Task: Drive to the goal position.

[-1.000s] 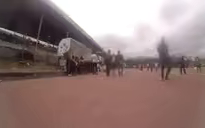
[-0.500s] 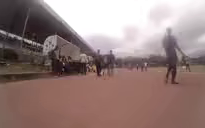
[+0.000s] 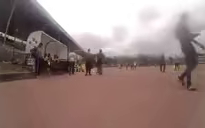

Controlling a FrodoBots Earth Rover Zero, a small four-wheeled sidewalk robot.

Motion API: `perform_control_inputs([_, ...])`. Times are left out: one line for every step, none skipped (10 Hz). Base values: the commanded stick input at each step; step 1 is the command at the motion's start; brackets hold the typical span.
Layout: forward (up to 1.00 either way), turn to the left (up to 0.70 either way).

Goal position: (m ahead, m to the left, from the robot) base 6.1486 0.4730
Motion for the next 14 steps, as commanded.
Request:
perform_control_inputs([1.0, 0.0])
perform_control_inputs([1.0, 0.0])
perform_control_inputs([1.0, 0.0])
perform_control_inputs([1.0, 0.0])
perform_control_inputs([1.0, 0.0])
perform_control_inputs([1.0, 0.0])
perform_control_inputs([1.0, 0.0])
perform_control_inputs([1.0, 0.0])
perform_control_inputs([1.0, 0.0])
perform_control_inputs([1.0, -0.27])
perform_control_inputs([1.0, -0.27])
perform_control_inputs([1.0, -0.27])
perform_control_inputs([1.0, 0.0])
perform_control_inputs([1.0, 0.0])
